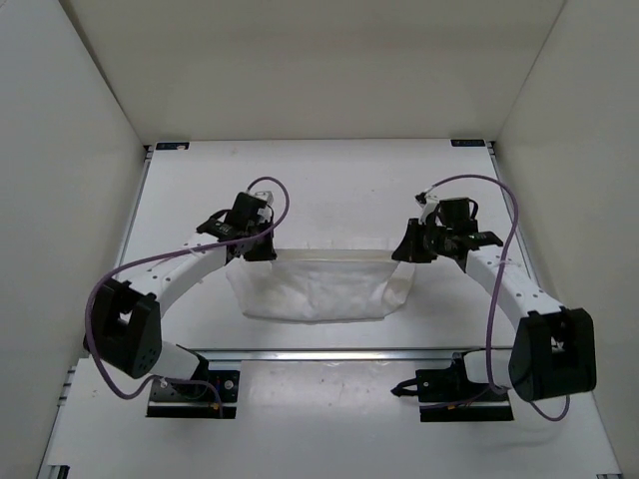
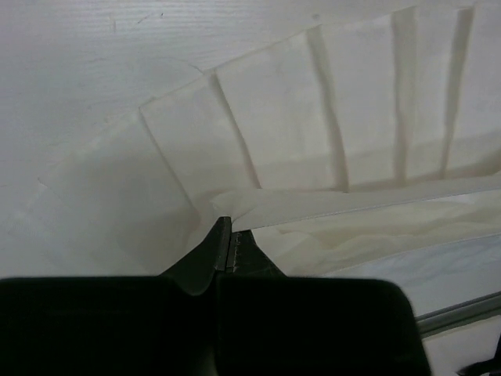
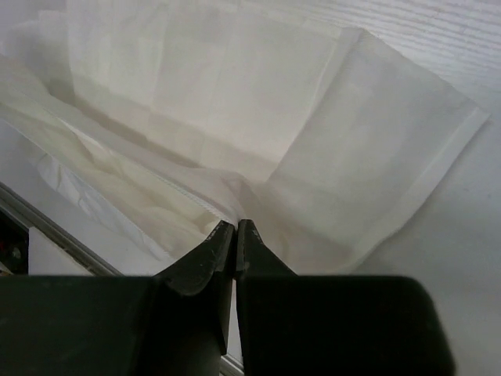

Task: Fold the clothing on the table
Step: Fold the skirt

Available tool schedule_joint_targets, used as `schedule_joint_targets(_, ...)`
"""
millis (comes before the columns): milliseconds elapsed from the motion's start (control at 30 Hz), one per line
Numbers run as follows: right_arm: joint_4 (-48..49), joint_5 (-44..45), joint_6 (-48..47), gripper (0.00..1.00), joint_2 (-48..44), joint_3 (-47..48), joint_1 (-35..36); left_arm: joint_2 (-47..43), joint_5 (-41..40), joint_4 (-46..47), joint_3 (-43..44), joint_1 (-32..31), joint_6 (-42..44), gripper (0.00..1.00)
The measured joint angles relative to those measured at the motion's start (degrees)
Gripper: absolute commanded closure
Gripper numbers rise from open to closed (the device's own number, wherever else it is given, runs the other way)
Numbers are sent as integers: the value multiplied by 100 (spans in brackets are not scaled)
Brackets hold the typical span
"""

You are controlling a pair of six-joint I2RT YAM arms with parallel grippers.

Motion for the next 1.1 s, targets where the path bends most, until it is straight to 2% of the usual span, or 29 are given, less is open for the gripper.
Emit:
schedule_joint_targets(133,87,13,2,100,575,387,11,192,-105,-24,31,26,44,100)
schedule_joint_targets(200,9,33,-17,100,780,741,9,289,-111,-138,332,114,122,100)
schedule_joint_targets(267,-140,118,-90,100,970,1357,-28,627,-195,-304,1082,221,262,100)
schedule_joint_targets(433,-343,568,-350,100,1115,3224,-295,1606,-737,-468,3781,164,671,100)
schedule_joint_targets(533,-170,911,-452,100,680,3550,-352,1447,-1075,-214,4387,-96,846,100)
schedule_joint_targets(633,-76,1060,-494,99,-184,2975,-315,726,-1147,22,3825,-326,879,100)
schedule_joint_targets(767,-122,846,-363,99,-1335,1539,-225,-632,-905,212,1860,-535,629,100)
schedule_joint_targets(900,-721,717,-61,100,-2151,142,120,-1574,-581,-153,286,-717,264,100)
schedule_joint_targets(1000,-1113,540,181,100,-2546,-389,337,-2028,-227,-514,-326,-688,52,100)
schedule_joint_targets(1100,-1010,127,251,100,-2448,-442,208,-2057,133,-577,-376,-372,0,100)
